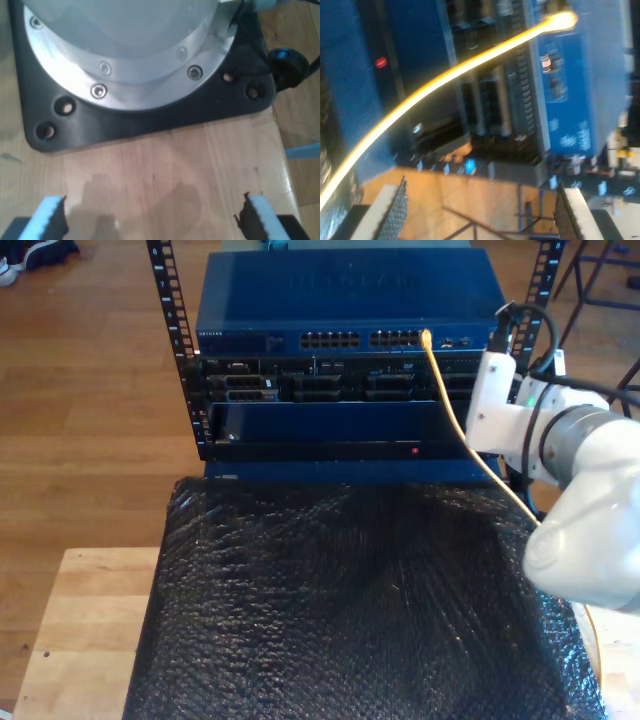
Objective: Grab the cable and plug it in
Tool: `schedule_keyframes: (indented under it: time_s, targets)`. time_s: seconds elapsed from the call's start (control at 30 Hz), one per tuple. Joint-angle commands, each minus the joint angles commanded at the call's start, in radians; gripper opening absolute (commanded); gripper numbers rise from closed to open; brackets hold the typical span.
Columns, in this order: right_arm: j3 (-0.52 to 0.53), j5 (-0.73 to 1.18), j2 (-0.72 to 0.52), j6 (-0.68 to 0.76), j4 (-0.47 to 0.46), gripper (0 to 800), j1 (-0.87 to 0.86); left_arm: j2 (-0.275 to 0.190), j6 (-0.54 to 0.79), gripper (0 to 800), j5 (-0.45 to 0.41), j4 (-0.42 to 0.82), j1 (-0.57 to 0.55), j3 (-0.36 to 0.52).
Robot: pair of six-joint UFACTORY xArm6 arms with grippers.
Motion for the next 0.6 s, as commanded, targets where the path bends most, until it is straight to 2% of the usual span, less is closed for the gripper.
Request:
schedule_keyframes:
  time_s: [0.3,0.6]
  targets:
    - [-0.077,0.241,-0.015,-0.029,-0.187,726,-0.204,0.0,0.0,800,-0.002,0.0,0.0,0.0]
    - [-0.149,0.419,-0.008,-0.227,-0.204,727,-0.42,0.0,0.0,800,0.0,0.0,0.0,0.0]
